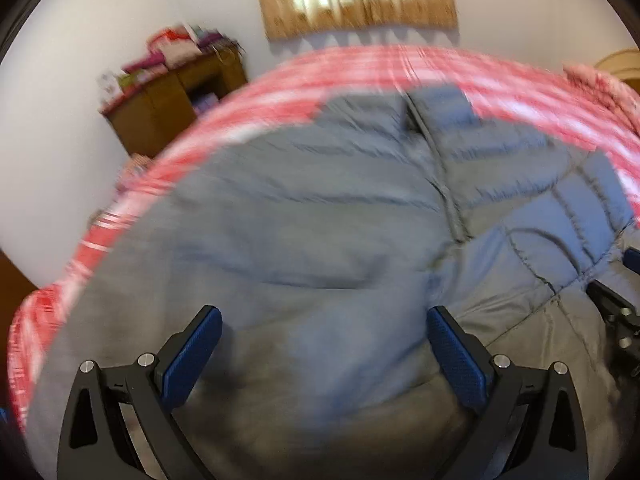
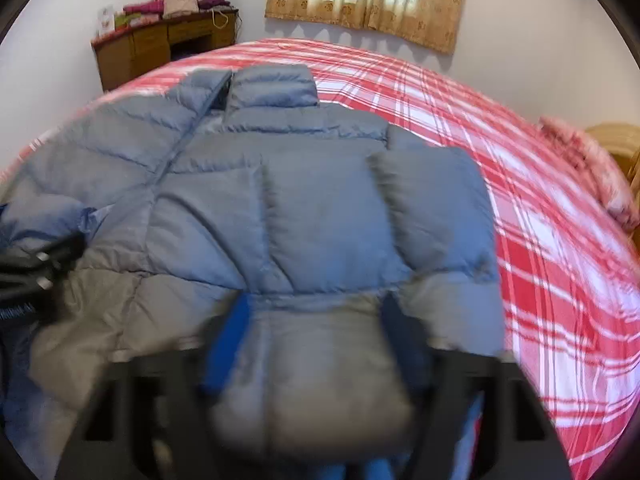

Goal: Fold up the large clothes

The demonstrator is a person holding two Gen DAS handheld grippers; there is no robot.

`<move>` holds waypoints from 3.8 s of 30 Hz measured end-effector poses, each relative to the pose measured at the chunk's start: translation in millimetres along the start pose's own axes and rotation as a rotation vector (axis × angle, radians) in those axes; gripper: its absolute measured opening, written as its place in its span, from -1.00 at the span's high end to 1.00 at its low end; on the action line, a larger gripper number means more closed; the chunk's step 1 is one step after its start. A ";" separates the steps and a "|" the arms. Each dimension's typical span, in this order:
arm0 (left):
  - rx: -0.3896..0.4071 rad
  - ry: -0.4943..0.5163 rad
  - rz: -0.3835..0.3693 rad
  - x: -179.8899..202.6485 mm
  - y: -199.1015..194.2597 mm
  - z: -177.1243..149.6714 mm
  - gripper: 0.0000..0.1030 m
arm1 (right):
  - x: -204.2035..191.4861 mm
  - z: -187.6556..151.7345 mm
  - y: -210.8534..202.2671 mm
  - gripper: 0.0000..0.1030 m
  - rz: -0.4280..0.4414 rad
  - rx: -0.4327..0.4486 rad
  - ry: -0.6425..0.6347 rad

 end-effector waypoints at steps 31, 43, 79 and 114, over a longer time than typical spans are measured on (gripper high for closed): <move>0.010 -0.279 0.306 -281.4 -76.2 -95.8 0.60 | -29.0 -52.8 -90.7 -0.81 0.017 0.176 -0.005; 0.360 0.016 0.219 -125.0 -133.8 31.1 0.60 | 18.5 -51.0 -90.7 -0.81 -0.022 0.189 0.129; 0.088 -0.121 0.179 -113.0 6.9 -43.0 -0.88 | -38.5 -4.4 -26.8 0.63 0.304 -0.067 0.184; 0.083 0.015 -0.004 9.0 36.6 -2.1 -0.88 | -41.7 -2.2 4.7 0.30 0.078 0.059 0.142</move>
Point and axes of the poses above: each gripper's, at about its wrist camera, not at the fingertips, and y roughly the way its jaws point, x to its right, z to its top, the point moved 3 cm from there along y, roughly the way its jaws point, and after that the axes turned 1 degree about x, right-handed, at the moved point
